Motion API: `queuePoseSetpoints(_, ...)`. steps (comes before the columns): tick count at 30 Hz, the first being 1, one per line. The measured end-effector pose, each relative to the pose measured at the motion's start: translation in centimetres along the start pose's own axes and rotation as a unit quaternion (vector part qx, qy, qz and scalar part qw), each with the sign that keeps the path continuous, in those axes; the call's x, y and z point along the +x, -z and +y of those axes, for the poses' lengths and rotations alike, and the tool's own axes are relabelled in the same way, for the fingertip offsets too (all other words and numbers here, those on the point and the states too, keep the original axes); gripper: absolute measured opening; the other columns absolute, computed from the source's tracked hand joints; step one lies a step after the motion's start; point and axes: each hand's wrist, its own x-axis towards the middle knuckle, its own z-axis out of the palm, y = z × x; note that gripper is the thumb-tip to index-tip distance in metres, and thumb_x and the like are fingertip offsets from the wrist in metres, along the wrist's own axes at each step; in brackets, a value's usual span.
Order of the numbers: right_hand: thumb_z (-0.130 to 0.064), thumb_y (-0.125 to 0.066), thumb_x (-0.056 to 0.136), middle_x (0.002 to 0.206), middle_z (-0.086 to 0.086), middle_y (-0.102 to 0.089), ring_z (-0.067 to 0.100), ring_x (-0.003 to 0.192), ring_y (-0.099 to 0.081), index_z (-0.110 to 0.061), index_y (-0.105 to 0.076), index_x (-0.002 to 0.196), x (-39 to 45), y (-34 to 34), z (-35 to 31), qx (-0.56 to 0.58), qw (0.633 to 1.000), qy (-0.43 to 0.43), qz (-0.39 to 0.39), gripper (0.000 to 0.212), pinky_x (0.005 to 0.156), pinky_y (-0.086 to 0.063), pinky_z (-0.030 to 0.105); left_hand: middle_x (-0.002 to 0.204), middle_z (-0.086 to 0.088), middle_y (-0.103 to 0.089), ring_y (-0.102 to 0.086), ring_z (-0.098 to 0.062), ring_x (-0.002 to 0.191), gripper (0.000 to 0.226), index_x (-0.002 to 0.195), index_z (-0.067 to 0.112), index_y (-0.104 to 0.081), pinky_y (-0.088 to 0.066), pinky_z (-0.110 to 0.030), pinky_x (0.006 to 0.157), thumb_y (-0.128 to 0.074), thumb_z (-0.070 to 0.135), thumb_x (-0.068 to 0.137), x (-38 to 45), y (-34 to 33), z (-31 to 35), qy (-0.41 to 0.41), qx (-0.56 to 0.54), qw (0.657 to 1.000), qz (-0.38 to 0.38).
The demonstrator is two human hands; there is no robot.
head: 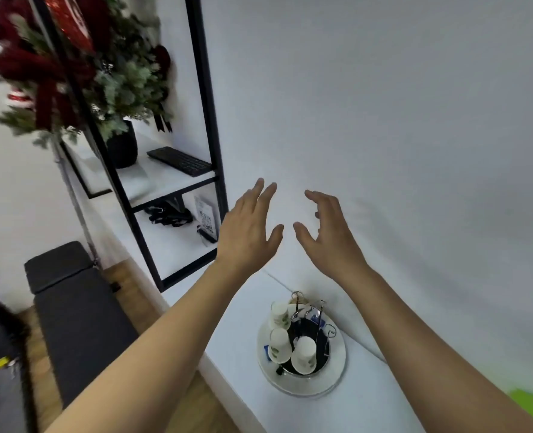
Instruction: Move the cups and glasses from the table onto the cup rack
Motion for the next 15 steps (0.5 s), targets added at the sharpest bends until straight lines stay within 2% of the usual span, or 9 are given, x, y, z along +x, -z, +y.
queuePoseSetpoints(4, -0.034, -0.059, 0.096, 0.142, -0.016, -0.032, 0.012, 0.127, -0.047, -0.03, -0.034, 0.146, -2.8, -3.1, -3.1, 0.056, 0.996, 0.035, -0.062, 0.056, 0.098, -0.05, 0.038, 0.158, -0.003, -0.042, -0.047, -0.026, 0.138, 0.067, 0.152, 0.019, -0.036, -0.05, -0.049, 0.1, -0.063, 0.035, 0.092, -6.0, 4.0, -0.7, 0.075, 0.018, 0.997, 0.028)
queuePoseSetpoints(9, -0.032, -0.06, 0.096, 0.136, -0.012, -0.037, 0.01, 0.121, -0.05, -0.028, -0.038, 0.143, -5.9, -7.9, -9.5, 0.126, 0.978, 0.092, -0.138, 0.052, 0.088, -0.05, 0.03, 0.152, 0.0, -0.046, -0.051, -0.023, 0.132, 0.06, 0.15, 0.02, -0.037, -0.052, -0.041, 0.093, -0.061, 0.034, 0.097, -13.8, 11.8, -3.0, 0.172, 0.082, 0.979, 0.068)
queuePoseSetpoints(13, -0.033, -0.06, 0.096, 0.135, -0.014, -0.036, 0.008, 0.117, -0.049, -0.027, -0.041, 0.142, -9.5, -12.0, -16.4, 0.174, 0.951, 0.149, -0.205, 0.05, 0.092, -0.053, 0.038, 0.15, 0.003, -0.048, -0.058, -0.022, 0.122, 0.055, 0.148, 0.022, -0.039, -0.05, -0.036, 0.092, -0.059, 0.035, 0.098, -20.6, 18.5, -4.6, 0.255, 0.125, 0.954, 0.093)
queuePoseSetpoints(15, -0.035, -0.059, 0.097, 0.134, -0.015, -0.035, 0.008, 0.116, -0.05, -0.029, -0.04, 0.142, -11.7, -13.6, -20.0, 0.192, 0.935, 0.173, -0.243, 0.05, 0.092, -0.054, 0.037, 0.147, 0.005, -0.05, -0.058, -0.019, 0.121, 0.053, 0.147, 0.023, -0.04, -0.05, -0.034, 0.091, -0.058, 0.037, 0.099, -24.4, 21.8, -5.0, 0.29, 0.138, 0.941, 0.107)
